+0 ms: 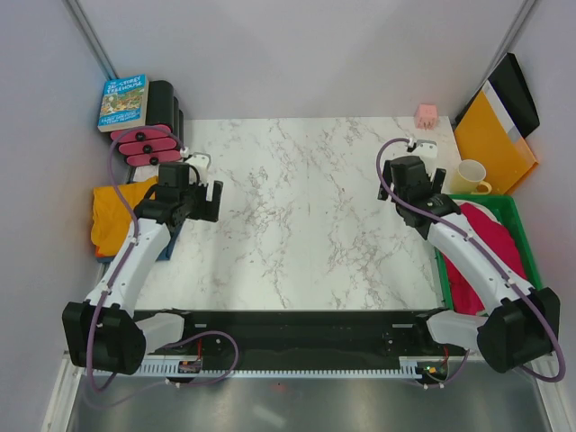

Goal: Fold and stack the t-shirts
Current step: Grab crumpled tshirt from bin with the right arm

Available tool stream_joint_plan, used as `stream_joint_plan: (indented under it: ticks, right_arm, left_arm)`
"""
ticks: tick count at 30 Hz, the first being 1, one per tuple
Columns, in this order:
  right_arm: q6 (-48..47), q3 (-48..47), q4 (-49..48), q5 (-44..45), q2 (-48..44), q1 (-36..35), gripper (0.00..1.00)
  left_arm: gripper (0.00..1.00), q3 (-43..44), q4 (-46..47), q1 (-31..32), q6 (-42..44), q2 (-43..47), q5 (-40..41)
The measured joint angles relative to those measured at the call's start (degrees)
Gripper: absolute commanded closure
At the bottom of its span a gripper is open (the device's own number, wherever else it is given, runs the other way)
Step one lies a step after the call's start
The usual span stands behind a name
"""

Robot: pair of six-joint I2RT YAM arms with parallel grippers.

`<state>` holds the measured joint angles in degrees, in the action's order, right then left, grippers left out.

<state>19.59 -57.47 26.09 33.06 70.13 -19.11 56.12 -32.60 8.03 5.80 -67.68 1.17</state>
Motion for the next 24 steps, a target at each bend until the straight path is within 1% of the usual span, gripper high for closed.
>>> stream_joint_plan:
  ticks: [4, 8, 10, 12, 14, 18, 22, 24]
  right_arm:
    - [-1.18, 0.00, -0.04, 0.52, -0.52, -0.44, 0.02]
    - [-5.16, -0.28, -1.73, 3.41, -0.52, -5.14, 0.02]
    - [-6.16, -2.97, -0.70, 4.04, 0.90, -7.19, 0.02]
    - [-6.69, -8.15, -0.24, 4.68, 3.96, -6.69, 0.02]
    - [-6.73, -11.10, -0.57, 4.66, 5.62, -4.46, 0.02]
    - [-4.07, -13.03, 0.48, 4.55, 6.54, 3.30, 0.02]
    - [2.25, -13.40, 3.28, 3.65, 8.04, 15.10, 0.02]
    - [5.51, -13.38, 5.29, 3.32, 8.72, 19.91, 0.03]
  left_arm:
    - [0.01, -0.33, -0.02, -0.09, -0.70, 0.74, 0.13]
    - [0.00, -0.35, -0.07, -0.09, -0.70, 1.22, 0.39]
    - [0.00, -0.33, -0.31, -0.09, -0.70, 1.03, 0.85]
    - [0.00, -0.33, -0.59, -0.28, -0.70, 0.68, 1.38]
    - [0.00, -0.33, -1.18, -0.87, -0.70, 0.59, 1.51]
    - [0.00, -0.33, -1.66, -2.36, -0.70, 1.53, 1.66]
    - [0.00, -0.33, -1.68, -3.37, -0.74, 3.13, 1.66]
    - [0.00, -0.33, -1.88, -3.58, -0.74, 3.65, 1.46]
